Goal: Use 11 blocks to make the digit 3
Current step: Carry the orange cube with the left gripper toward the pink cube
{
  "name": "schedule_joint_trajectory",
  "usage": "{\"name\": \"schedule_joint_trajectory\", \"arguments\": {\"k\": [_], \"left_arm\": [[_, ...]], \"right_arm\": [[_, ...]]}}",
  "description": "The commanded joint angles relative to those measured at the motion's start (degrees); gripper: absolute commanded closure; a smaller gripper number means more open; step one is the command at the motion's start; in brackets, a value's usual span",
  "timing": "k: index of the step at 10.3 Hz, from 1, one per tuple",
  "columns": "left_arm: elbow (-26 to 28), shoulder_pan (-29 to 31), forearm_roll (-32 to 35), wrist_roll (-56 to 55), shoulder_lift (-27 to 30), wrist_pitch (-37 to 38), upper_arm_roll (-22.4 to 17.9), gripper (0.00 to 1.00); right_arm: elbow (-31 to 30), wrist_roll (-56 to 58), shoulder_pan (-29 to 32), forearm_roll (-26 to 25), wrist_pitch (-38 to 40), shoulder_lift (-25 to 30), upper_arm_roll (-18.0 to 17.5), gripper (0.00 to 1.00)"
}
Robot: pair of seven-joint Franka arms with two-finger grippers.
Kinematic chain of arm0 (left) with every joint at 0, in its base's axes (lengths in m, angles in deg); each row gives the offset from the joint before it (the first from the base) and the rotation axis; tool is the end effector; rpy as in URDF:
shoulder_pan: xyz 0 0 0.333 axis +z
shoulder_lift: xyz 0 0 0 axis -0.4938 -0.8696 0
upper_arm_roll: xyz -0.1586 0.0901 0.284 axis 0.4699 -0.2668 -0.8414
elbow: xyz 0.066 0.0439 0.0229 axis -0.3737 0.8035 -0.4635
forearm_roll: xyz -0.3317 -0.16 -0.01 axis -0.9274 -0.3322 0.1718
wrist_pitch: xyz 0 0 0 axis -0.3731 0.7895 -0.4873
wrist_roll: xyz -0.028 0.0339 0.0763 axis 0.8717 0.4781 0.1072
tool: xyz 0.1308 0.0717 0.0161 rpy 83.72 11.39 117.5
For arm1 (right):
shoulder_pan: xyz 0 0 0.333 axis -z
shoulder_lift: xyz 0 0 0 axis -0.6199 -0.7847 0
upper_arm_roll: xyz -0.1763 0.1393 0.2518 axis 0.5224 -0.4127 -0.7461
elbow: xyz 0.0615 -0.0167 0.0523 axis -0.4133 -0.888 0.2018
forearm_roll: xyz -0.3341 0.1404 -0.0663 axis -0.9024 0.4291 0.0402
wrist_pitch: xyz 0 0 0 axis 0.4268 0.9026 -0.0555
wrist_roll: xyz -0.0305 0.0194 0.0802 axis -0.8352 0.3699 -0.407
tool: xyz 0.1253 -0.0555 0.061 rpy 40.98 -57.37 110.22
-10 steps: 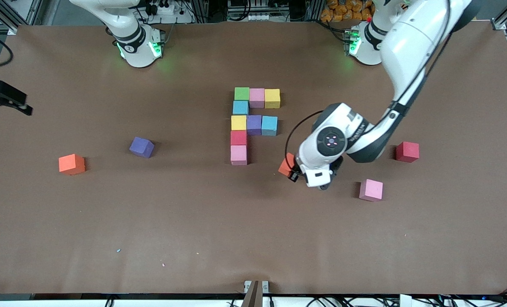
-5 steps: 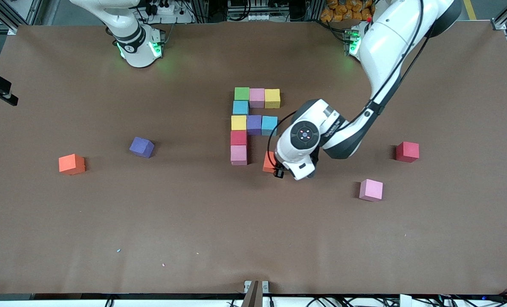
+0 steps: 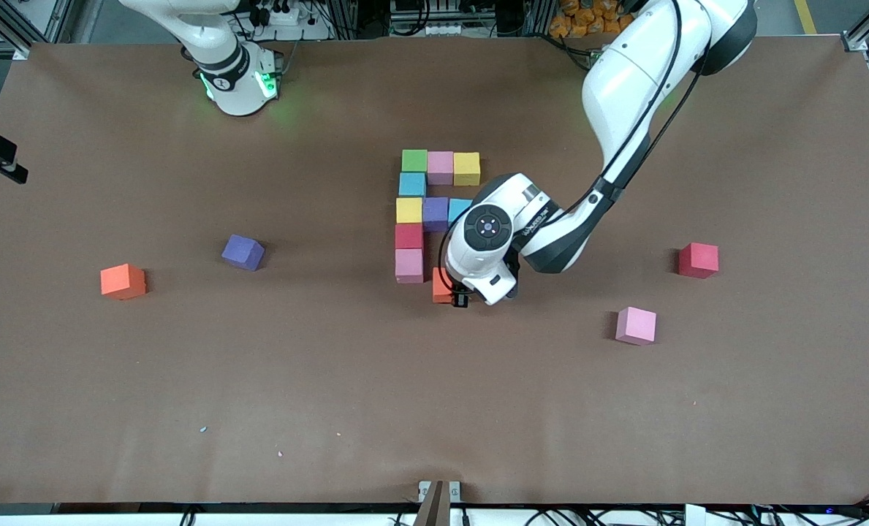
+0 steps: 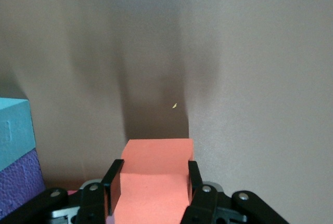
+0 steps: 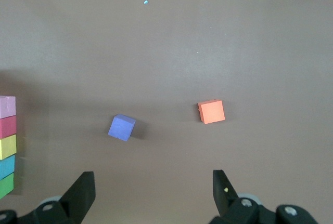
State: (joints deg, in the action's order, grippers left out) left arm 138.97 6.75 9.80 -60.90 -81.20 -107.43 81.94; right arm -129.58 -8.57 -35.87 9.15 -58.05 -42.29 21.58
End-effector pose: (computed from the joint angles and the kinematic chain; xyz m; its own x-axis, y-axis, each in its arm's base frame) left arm 0.5642 -0.4716 0.2252 0.0272 0.9917 -0.1261 0.9979 -0.0344 -0.0554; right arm 0.5206 -0.0560 0.6487 0.9966 0.0771 0.0289 0.0773 -0.9970 -0.0058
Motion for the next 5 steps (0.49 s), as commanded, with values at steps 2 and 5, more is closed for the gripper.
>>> {"name": "schedule_joint_trajectory", "arguments": {"k": [2,5], "left_arm": [[-0.82,-1.85,-0.93,-1.46,0.06,0.22,-0.73,1.0],[0.76,-2.73,-0.58,-2.16,0.15,0.58,-0.73,1.0]], "right_arm": [[2.24,0.62,1.26,-0.5,0.83,-0.59,-0.59,0.0],[2.5,0.71,2.31,0.11,0.83,-0.51,-0.68,0.0]]}}
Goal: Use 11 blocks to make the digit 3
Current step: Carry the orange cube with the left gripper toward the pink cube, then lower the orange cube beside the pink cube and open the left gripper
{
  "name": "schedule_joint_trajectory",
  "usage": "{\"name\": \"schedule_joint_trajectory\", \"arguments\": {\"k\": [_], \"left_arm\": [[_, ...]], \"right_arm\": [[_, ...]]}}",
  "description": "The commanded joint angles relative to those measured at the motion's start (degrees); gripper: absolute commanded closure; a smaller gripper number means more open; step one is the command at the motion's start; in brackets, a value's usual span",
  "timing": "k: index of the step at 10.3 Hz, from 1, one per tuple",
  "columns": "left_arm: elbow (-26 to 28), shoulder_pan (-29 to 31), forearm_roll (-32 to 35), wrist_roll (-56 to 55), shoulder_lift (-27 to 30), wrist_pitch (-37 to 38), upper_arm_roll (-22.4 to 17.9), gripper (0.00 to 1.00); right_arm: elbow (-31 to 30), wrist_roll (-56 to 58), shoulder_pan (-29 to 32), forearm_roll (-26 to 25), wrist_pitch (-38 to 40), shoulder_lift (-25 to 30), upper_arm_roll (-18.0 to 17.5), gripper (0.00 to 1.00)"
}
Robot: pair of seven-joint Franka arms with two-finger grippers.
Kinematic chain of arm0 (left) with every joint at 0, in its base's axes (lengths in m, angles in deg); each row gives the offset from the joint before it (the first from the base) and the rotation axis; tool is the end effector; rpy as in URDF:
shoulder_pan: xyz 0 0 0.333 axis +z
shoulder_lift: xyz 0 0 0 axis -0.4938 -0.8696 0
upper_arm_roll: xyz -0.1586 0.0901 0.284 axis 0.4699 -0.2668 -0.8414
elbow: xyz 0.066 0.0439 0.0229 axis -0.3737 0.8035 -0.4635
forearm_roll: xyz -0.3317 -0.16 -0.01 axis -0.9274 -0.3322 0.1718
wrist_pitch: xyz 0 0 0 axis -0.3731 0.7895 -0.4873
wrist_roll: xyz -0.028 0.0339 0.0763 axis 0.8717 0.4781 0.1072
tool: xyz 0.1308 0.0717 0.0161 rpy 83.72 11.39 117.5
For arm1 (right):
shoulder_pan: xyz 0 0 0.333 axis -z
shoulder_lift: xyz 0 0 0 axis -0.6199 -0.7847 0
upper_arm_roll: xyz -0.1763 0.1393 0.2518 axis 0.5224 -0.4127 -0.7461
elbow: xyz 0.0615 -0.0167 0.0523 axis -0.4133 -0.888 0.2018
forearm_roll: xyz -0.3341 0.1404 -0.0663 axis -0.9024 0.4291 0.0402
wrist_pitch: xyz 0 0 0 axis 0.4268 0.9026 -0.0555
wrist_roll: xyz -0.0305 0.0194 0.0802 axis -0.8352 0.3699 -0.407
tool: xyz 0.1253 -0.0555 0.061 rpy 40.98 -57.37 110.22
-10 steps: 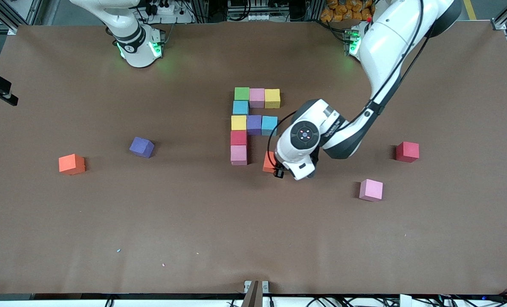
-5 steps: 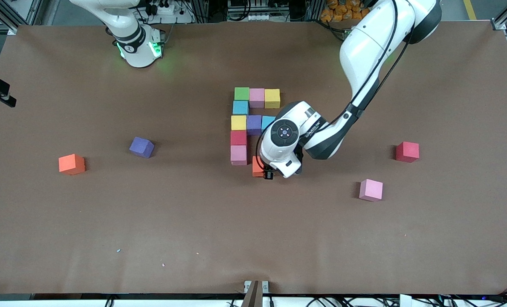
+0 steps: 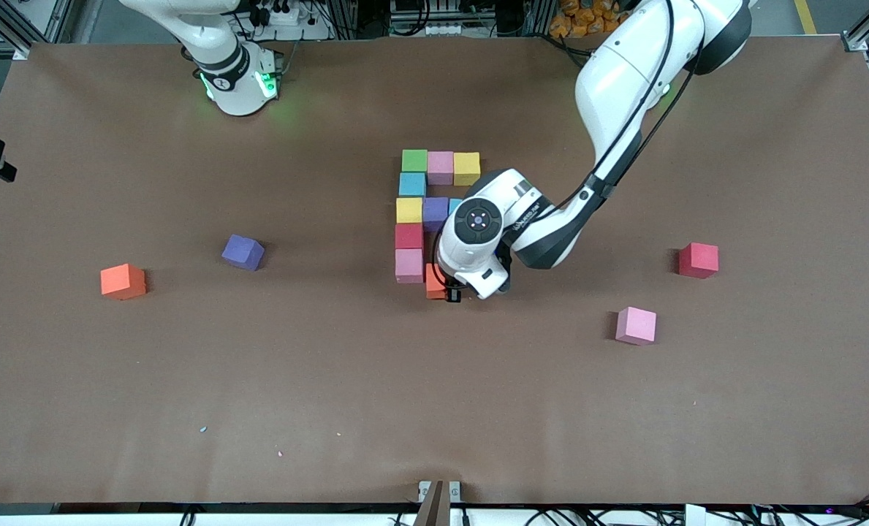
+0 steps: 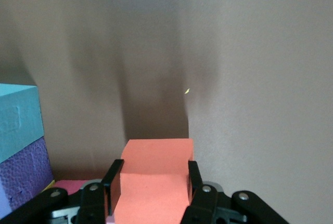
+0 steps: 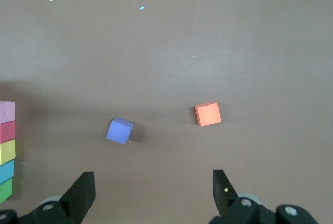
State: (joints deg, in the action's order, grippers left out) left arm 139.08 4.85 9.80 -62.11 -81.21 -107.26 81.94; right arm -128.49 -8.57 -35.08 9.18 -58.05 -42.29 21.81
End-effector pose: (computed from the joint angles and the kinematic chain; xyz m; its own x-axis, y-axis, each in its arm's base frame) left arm 0.5473 -0.4896 0.2240 0.0395 0.9918 -0.1216 0.9970 -0.0473 -0.0617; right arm 0.5199 -0.0652 0.6570 0.9971 0.0595 0.0476 0.0597 -0.9982 -0.0027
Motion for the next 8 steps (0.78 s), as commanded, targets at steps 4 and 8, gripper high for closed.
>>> {"name": "schedule_joint_trajectory", "arguments": {"k": [4,8], "left_arm": [[1.71,-0.74,-0.49,-1.3,0.16,0.59,-0.73,1.0],[3.72,-0.83,-0.31,-1.31,1.22,3.57,-0.29,1.0]], "right_arm": [[1.42,0.71,2.04,0.08,0.83,-0.42,-0.82,0.0],[1.42,0.62,2.13,0.08,0.74,-0.42,-0.74,0.0]]}}
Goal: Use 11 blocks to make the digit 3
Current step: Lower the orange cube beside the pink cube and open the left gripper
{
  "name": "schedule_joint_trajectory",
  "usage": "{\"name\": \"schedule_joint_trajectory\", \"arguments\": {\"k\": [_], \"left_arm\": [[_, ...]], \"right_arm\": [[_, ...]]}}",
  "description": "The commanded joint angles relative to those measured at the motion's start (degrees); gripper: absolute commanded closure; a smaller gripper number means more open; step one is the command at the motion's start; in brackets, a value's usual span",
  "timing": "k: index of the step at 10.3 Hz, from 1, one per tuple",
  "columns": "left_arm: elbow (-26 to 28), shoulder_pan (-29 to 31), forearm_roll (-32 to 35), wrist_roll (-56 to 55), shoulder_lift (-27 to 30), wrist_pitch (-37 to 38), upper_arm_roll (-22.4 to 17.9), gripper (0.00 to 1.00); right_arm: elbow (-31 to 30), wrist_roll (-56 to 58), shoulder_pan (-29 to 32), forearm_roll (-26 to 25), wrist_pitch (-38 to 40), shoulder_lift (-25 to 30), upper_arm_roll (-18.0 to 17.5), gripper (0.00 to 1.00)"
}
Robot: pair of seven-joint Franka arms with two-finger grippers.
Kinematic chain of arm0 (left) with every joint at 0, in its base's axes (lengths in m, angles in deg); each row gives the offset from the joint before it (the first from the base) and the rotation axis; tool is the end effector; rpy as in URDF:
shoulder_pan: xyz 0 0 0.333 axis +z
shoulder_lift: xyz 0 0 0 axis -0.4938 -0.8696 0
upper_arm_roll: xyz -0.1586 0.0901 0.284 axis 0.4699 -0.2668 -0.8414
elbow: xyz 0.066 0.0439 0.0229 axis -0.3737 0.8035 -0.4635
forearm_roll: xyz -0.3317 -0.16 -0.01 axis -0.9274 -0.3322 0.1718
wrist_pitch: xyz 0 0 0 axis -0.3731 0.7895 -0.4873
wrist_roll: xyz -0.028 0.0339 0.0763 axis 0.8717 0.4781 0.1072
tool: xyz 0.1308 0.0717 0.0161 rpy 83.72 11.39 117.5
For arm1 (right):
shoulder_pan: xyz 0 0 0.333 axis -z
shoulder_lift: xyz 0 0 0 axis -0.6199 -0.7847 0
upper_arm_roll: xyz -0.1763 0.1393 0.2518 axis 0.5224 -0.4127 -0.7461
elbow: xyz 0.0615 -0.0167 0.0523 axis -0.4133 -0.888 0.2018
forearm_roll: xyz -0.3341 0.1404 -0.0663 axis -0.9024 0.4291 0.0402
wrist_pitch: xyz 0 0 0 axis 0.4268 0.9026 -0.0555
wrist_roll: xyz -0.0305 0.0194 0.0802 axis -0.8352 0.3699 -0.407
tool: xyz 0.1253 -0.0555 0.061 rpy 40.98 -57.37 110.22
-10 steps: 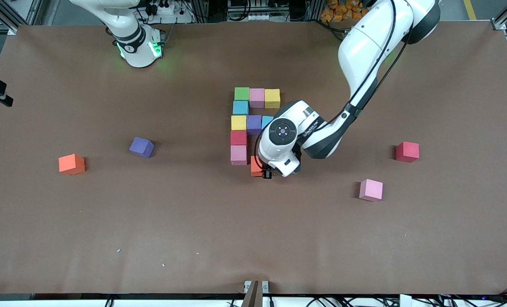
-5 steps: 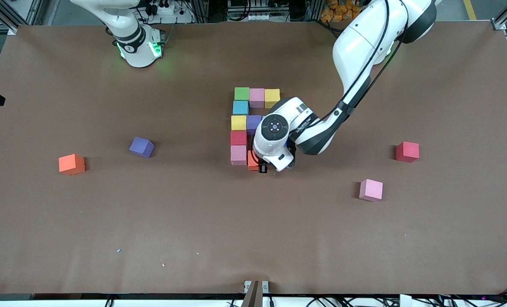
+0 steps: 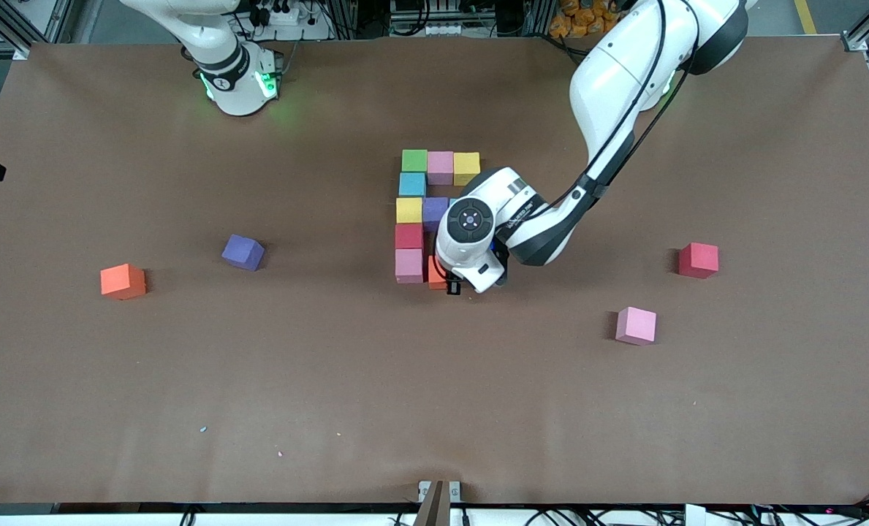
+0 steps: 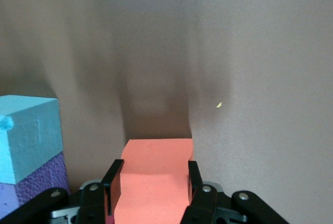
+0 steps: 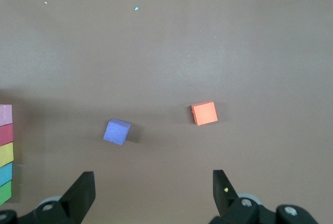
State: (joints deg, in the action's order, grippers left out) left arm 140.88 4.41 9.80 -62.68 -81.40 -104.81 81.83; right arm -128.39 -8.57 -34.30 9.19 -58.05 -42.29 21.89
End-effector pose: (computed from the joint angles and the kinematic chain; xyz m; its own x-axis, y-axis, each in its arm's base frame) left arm 0.5297 -0.4853 0.2048 0.0455 0.9965 -0.0700 0.9914 -0.0536 -0.1192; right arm 0.5189 -0.0730 0.6578 0.9978 0.0446 0.0494 0.0447 -0.9990 -0.0025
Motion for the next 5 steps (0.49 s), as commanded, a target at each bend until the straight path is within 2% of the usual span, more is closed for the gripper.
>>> {"name": "schedule_joint_trajectory", "arguments": {"k": [1,5], "left_arm": [[2.46,-0.31,-0.31,-0.74,1.58,1.12,-0.1,1.0],[2.2,-0.4,-0.31,-0.83,1.59,0.86,-0.01,1.0]], "right_arm": [[1.31,0.61,1.35,0.07,0.74,-0.42,-0.81,0.0],[1.31,0.61,1.35,0.16,0.83,-0.42,-0.81,0.0]]}}
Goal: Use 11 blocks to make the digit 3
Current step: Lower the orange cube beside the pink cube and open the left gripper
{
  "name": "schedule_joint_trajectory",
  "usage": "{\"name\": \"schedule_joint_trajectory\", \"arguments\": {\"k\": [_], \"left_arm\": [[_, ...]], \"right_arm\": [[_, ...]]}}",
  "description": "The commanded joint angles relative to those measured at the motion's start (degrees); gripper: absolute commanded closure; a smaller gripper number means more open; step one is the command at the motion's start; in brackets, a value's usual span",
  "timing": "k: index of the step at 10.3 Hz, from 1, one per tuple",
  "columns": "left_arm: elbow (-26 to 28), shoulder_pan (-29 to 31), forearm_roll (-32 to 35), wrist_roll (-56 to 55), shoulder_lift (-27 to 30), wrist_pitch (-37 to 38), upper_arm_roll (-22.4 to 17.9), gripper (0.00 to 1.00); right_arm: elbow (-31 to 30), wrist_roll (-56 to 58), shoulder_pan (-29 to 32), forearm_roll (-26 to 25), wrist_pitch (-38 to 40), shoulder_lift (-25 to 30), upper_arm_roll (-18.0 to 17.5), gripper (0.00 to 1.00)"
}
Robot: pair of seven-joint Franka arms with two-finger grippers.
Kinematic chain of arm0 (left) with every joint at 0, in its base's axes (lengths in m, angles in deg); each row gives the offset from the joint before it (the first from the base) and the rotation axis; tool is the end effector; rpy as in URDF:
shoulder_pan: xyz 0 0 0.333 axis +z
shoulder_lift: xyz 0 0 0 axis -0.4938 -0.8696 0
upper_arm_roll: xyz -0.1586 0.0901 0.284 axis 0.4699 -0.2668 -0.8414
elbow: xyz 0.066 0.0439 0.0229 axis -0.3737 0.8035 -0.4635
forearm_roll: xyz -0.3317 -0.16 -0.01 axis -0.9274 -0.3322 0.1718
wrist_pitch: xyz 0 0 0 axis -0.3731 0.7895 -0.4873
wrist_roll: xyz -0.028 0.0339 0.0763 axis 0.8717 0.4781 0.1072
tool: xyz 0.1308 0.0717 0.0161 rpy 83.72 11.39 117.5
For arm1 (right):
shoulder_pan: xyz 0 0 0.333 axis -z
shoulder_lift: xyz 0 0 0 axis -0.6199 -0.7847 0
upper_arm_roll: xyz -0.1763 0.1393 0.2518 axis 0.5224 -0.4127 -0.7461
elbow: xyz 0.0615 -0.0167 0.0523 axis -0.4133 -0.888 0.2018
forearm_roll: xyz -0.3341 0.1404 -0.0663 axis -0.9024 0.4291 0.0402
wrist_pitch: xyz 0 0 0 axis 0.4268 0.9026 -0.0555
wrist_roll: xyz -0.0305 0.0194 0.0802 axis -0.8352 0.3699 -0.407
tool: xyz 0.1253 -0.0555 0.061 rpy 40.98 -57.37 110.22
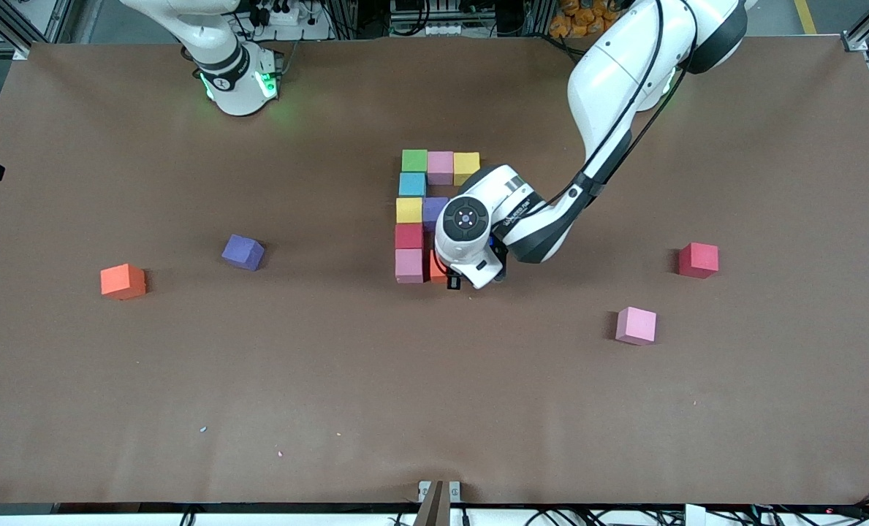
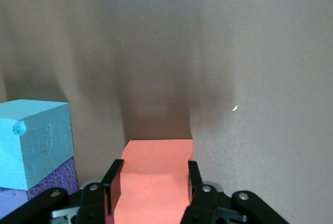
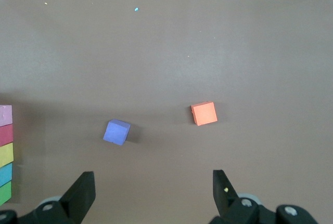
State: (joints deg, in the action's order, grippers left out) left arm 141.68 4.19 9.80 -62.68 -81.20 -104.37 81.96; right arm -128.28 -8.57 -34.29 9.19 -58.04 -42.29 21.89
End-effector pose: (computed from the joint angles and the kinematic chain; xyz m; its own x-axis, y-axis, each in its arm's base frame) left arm 0.5222 -0.4862 0.2014 0.0551 0.9967 -0.0593 0.9892 -0.0625 -0.1325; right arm 0.5188 -0.0730 0.6586 0.9977 0.0444 0.0511 0.0446 -0.9990 -0.0022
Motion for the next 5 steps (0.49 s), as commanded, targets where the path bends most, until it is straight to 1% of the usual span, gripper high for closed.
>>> {"name": "schedule_joint_trajectory", "arguments": {"k": [1,5], "left_arm": [[1.4,-0.17,-0.31,-0.91,1.38,-0.1,-0.05,1.0],[1.32,-0.44,-0.49,-1.0,1.2,-3.18,-0.14,1.0]], "right_arm": [[1.21,0.61,1.34,0.16,0.74,-0.42,-0.82,0.0],[1.21,0.61,1.34,0.16,0.74,-0.42,-0.82,0.0]]}}
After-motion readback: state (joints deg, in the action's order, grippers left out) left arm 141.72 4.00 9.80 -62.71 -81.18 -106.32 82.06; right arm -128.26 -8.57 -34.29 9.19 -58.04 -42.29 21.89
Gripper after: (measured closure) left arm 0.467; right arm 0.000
